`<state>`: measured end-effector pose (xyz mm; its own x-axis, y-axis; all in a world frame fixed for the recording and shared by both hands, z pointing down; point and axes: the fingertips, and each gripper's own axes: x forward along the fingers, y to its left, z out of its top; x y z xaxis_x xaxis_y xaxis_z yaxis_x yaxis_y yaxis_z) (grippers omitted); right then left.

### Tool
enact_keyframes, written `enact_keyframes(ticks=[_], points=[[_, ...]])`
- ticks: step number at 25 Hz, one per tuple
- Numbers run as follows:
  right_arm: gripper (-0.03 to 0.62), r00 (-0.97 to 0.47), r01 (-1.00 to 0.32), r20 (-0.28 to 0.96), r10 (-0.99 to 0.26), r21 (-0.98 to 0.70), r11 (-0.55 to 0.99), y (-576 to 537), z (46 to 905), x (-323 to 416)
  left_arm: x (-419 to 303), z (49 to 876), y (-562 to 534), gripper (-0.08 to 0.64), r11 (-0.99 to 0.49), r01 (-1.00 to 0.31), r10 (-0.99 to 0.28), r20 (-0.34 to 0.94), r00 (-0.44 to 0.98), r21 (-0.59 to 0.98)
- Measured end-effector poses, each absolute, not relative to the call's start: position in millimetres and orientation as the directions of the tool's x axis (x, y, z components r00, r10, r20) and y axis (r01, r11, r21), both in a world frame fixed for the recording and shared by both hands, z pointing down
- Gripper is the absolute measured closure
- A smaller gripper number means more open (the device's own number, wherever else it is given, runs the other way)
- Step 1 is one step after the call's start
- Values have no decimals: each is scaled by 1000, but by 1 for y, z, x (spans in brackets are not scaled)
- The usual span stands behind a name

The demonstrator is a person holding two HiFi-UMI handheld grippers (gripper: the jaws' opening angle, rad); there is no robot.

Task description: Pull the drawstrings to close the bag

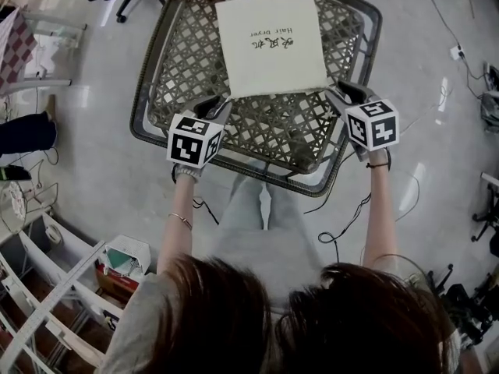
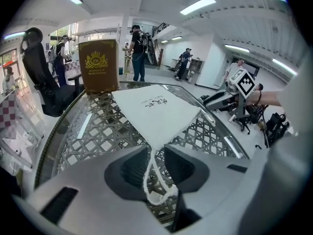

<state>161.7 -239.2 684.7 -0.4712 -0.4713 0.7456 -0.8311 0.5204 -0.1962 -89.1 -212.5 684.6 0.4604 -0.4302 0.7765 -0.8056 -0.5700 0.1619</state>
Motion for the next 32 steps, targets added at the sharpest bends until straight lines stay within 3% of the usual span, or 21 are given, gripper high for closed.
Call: enact_keyframes(ticks=[8,19,25,32], points=[[394,-441,-784,813,-381,-143,604,-236,709,161,-84,708,-208,411,-658,-738,-333,820,465,151],[397,-393,-746,857,-333,-86,660,-237,724,157,-86,729,-211,408,-680,-722,-298,853,428,125],[483,-347,-712,882,-320,-26,701,-232,730,158,-86,733,-211,410,-686,-721,-297,864,407,103],[521,-346,-718,885,-310,-38,695,-231,731,156,-87,734,-214,445,-694,-715,-300,869,394,84]])
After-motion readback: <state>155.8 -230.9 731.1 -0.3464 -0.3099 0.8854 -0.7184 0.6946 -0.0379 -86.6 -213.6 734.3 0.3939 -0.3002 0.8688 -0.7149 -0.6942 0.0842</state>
